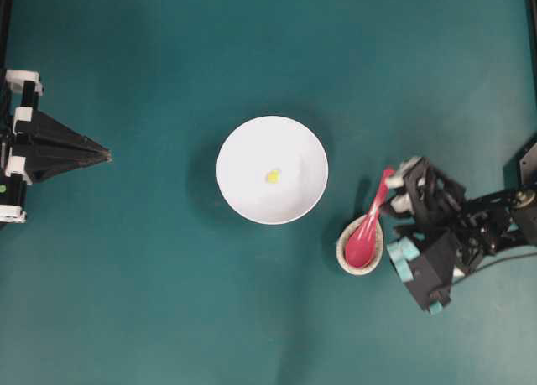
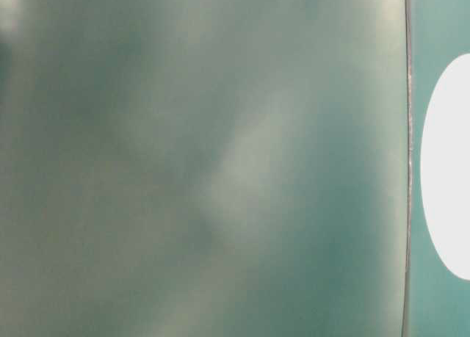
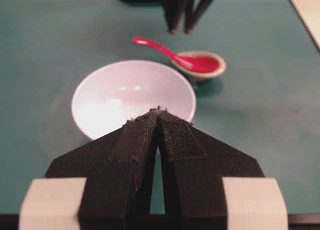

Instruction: Scoop the yellow hexagonal prism block from the bowl with a spoon using the right arm.

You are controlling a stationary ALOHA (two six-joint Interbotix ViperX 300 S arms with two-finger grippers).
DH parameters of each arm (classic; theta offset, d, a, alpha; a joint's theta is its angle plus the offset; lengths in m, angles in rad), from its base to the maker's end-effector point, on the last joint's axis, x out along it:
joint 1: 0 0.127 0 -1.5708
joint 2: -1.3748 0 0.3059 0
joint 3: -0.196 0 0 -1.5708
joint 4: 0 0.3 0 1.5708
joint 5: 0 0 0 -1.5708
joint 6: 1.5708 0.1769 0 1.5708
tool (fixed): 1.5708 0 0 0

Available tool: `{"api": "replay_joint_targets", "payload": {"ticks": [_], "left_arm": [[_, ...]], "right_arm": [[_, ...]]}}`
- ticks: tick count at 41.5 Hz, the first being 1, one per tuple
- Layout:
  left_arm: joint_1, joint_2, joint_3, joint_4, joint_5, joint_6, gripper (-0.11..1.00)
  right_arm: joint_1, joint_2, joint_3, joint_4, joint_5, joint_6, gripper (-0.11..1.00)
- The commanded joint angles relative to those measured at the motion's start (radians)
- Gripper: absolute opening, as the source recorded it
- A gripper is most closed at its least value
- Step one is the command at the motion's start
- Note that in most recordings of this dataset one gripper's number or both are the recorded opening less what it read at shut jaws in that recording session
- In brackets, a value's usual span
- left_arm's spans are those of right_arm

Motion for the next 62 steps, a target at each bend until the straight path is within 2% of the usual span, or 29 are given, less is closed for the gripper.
{"api": "replay_joint_targets", "payload": {"ticks": [1, 10, 16, 35, 50, 62], "left_arm": [[-0.002, 0.008, -0.011, 0.003, -0.008, 0.002, 0.00], [-0.002, 0.008, -0.011, 0.003, -0.011, 0.002, 0.00], [-0.002, 0.009, -0.011, 0.003, -0.011, 0.000, 0.00], [-0.003, 0.008, -0.009, 0.003, -0.011, 0.000, 0.00], [-0.002, 0.009, -0.009, 0.003, -0.011, 0.002, 0.00], [-0.003, 0.008, -0.009, 0.003, -0.011, 0.002, 0.00]], "right_arm": [[0.015, 0.017, -0.040, 0.029, -0.028, -0.014, 0.56], [0.064, 0.117, -0.081, 0.034, -0.031, -0.017, 0.59], [0.078, 0.135, -0.086, 0.034, -0.032, -0.017, 0.59], [0.078, 0.183, -0.106, 0.002, -0.035, -0.071, 0.59], [0.069, 0.213, -0.144, -0.067, -0.035, -0.071, 0.59], [0.051, 0.236, -0.170, -0.067, -0.075, -0.071, 0.59]]}}
